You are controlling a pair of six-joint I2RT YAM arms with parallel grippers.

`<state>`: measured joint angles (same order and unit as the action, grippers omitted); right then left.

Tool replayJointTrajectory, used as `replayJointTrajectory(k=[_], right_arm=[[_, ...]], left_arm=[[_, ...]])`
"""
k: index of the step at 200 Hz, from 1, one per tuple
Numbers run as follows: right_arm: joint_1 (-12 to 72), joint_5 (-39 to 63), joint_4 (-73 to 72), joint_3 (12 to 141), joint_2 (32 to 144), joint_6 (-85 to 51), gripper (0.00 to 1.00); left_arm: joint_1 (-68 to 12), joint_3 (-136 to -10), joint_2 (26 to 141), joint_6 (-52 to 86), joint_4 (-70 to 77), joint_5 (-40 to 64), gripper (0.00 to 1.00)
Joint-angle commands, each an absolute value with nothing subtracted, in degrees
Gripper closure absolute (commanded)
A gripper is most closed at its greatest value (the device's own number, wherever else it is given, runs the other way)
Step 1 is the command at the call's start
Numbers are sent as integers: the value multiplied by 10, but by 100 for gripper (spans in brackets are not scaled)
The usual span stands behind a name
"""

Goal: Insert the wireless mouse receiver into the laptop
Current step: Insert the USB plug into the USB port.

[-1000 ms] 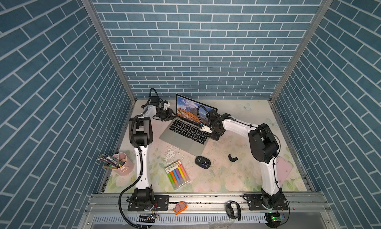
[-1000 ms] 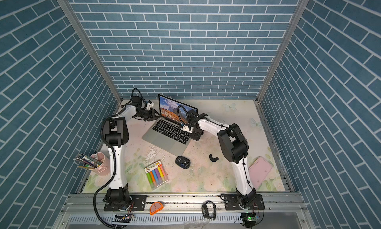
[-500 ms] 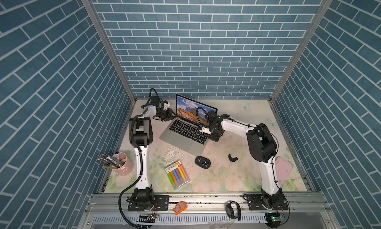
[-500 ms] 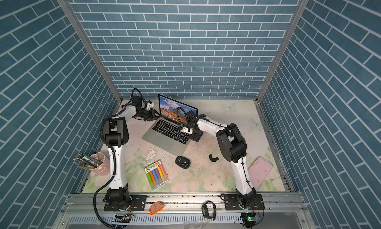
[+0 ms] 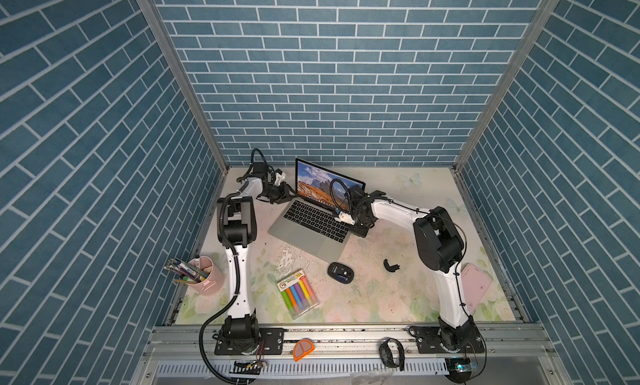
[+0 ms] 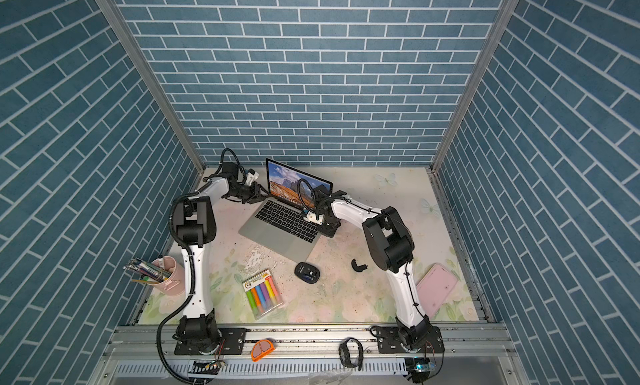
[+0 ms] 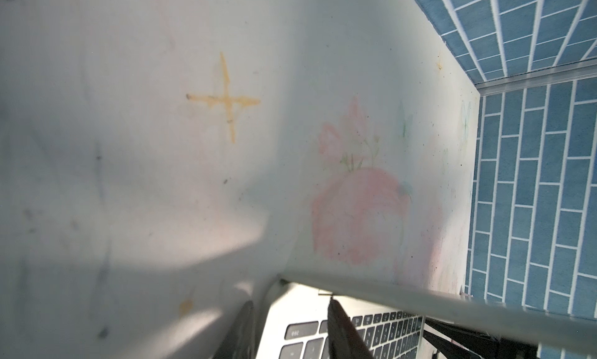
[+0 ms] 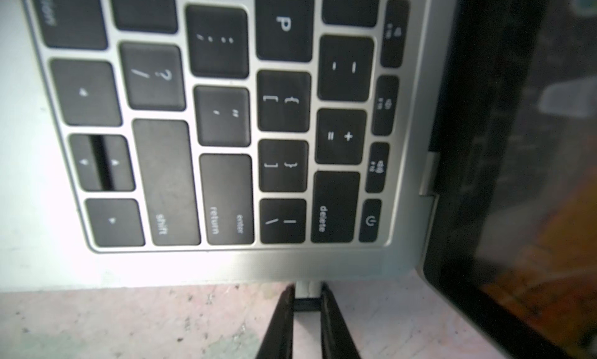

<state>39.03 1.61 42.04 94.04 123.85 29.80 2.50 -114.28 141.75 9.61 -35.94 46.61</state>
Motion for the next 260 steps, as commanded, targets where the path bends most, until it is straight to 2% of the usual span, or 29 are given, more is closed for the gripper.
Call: replayJointTrajectory(k=[1, 108, 187, 260], right_arm=[[397, 82, 396, 920, 1223, 288, 84], [391, 111, 325, 859, 1185, 284, 84], [391, 97, 298, 876, 1200, 301, 84], [378, 104, 278, 835, 1159, 231, 70]], left_arm=[[14, -1119, 1428, 96, -410, 467, 62], [14, -1118, 1431, 94, -412, 468, 62], [12, -1117, 1432, 92, -418, 470, 62], [25, -1106, 1401, 95, -427, 437, 58]])
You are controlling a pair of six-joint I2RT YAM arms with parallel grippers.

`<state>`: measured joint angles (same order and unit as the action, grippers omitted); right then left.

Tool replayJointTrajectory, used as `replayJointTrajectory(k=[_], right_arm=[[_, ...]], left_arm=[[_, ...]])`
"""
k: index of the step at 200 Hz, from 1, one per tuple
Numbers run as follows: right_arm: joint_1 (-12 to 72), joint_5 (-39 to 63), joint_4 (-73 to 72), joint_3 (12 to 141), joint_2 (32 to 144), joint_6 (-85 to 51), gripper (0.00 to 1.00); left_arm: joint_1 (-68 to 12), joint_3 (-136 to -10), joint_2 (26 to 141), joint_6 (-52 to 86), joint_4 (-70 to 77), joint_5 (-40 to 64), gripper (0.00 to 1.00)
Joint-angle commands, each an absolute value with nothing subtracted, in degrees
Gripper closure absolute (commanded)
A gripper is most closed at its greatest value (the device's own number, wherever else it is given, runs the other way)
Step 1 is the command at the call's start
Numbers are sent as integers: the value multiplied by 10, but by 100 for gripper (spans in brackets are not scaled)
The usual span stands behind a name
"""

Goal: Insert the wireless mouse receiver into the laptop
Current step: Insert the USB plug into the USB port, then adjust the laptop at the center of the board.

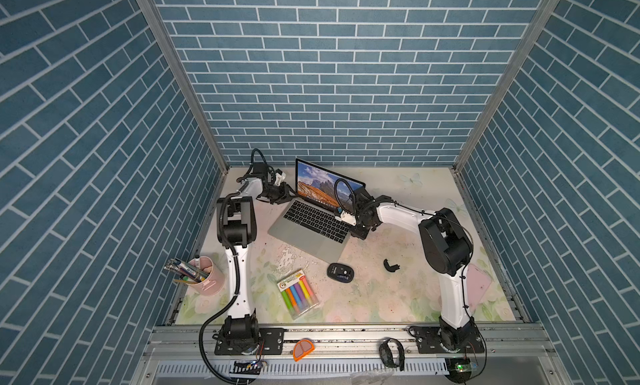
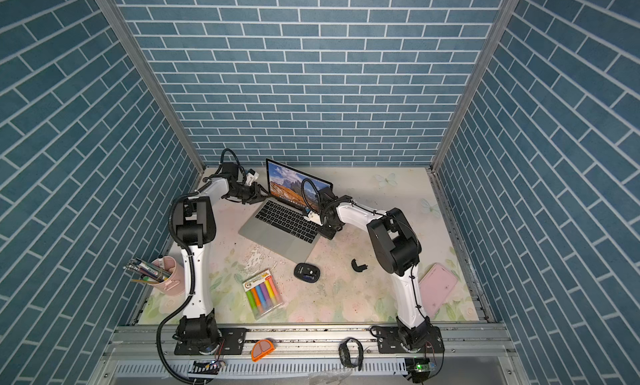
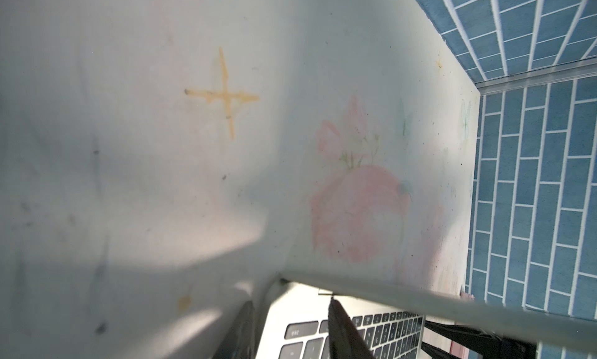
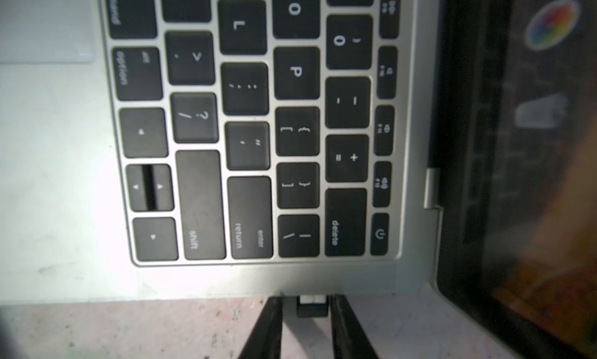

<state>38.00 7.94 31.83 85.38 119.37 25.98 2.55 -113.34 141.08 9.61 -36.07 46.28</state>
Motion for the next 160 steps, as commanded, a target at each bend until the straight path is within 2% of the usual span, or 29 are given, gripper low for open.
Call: replayJointTrajectory(k=[1, 24, 59, 90, 118, 160], right_arm=[[378, 103, 277, 833, 1158, 230, 70], [371, 92, 284, 817, 1140, 206, 70], [359, 88, 276, 782, 1117, 170, 70], [356, 77, 285, 772, 1127, 152, 72], [356, 108, 273, 766, 1141, 135, 76], [356, 138, 244, 778, 1167, 115, 86]], left_arm=[[25, -1105, 1400, 95, -427, 437, 58], [31, -1094, 1381, 95, -426, 418, 51], [40, -1073, 1357, 101, -421, 396, 49], [54, -1043, 1338, 112, -412, 376, 50], [66, -1008, 1315, 117, -404, 361, 51], [84, -956, 1288, 123, -404, 335, 54]])
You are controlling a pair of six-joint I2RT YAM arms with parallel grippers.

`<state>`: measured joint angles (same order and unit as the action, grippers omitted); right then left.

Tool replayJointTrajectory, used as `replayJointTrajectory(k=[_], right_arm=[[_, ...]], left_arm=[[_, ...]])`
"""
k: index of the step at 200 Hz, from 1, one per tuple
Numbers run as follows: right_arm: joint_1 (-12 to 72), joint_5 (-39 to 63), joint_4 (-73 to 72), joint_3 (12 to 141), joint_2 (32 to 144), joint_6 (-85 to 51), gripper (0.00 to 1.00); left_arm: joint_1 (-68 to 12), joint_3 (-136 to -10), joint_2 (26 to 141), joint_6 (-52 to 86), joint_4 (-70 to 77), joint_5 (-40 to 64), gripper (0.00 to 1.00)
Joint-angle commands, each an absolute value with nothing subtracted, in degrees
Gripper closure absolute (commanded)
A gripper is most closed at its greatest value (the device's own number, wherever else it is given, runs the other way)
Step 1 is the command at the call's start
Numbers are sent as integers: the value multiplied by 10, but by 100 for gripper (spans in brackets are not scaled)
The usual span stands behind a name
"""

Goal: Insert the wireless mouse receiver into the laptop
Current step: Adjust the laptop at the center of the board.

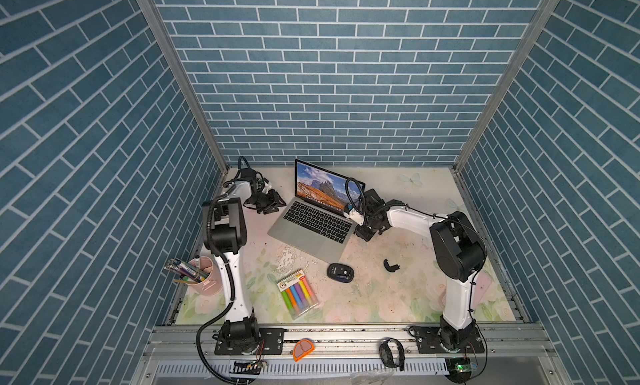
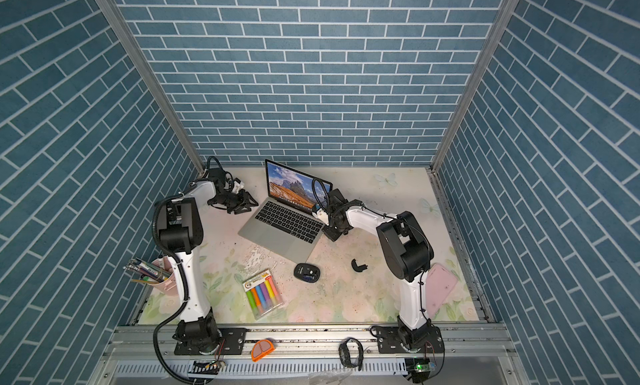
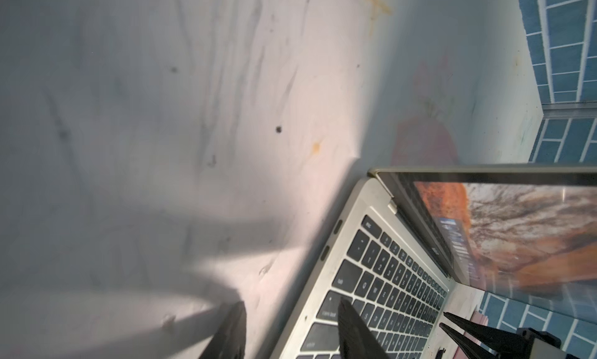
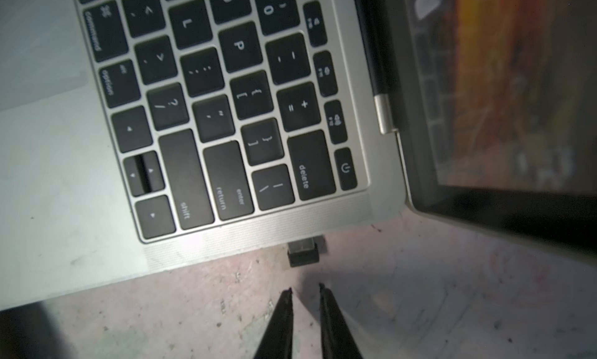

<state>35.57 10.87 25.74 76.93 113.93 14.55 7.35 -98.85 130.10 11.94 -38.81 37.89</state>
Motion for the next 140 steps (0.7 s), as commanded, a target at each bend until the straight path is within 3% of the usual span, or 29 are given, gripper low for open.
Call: replayJointTrajectory(k=[1, 88, 140], right_arm=[[356, 138, 245, 779, 1168, 115, 87], [356, 154, 188, 785, 1185, 83, 89], [357, 103, 188, 821, 1213, 83, 89]], left_arm=[[84, -955, 1288, 123, -404, 334, 54], [101, -825, 1235, 134, -384, 319, 57], [101, -736, 1184, 145, -351, 323, 58]])
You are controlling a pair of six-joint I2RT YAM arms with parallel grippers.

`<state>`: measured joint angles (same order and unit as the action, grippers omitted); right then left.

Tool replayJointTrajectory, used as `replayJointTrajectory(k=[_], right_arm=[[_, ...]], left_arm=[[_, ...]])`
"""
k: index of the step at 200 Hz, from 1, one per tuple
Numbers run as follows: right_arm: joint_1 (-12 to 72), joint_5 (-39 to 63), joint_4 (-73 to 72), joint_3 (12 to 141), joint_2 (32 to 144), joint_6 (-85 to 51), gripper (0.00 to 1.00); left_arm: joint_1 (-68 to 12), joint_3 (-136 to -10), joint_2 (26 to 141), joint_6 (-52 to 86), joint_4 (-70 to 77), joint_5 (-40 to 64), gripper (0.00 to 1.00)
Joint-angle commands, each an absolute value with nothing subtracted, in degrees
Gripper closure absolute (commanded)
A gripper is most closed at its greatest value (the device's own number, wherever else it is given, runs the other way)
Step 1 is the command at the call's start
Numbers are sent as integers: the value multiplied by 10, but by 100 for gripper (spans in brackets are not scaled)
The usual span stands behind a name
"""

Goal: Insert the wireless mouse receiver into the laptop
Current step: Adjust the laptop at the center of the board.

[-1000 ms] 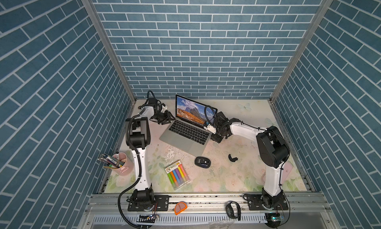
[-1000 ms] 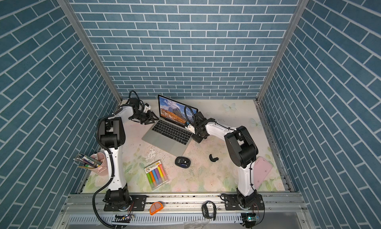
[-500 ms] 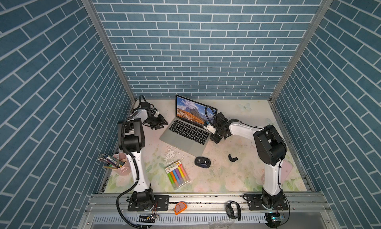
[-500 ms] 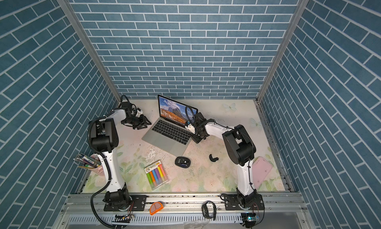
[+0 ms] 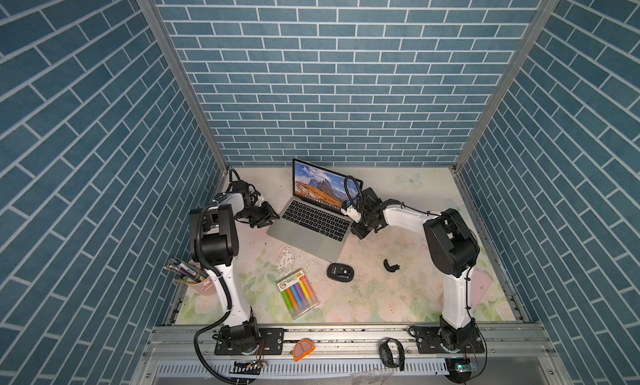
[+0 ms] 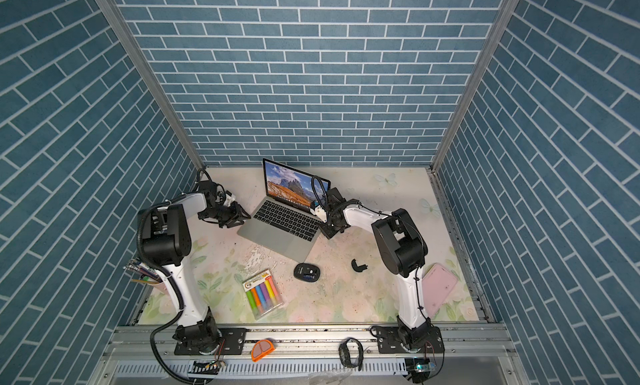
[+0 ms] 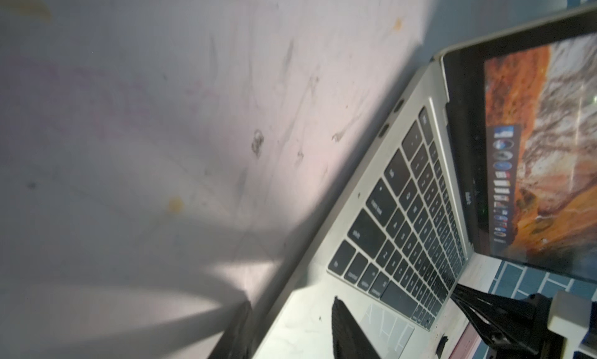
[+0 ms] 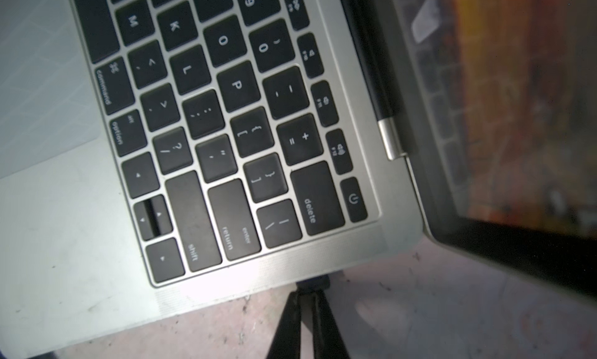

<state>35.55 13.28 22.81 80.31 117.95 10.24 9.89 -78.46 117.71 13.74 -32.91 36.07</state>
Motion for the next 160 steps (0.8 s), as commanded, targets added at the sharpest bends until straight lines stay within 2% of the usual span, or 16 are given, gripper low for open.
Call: replayJointTrajectory(k=[1, 62, 101, 160], right_arm=[[356, 102, 188, 821, 1213, 83, 89], [356, 54, 202, 843, 1224, 93, 89], [355, -12, 228, 872, 1234, 96, 89], [348, -58, 260, 843, 1174, 92, 89]], left_arm=[[101, -735, 1183, 146, -351, 323, 58], [85, -620, 1128, 190, -265, 347, 59], [59, -540, 1073, 212, -225, 330, 59], [58, -492, 1012, 226, -211, 304, 57]])
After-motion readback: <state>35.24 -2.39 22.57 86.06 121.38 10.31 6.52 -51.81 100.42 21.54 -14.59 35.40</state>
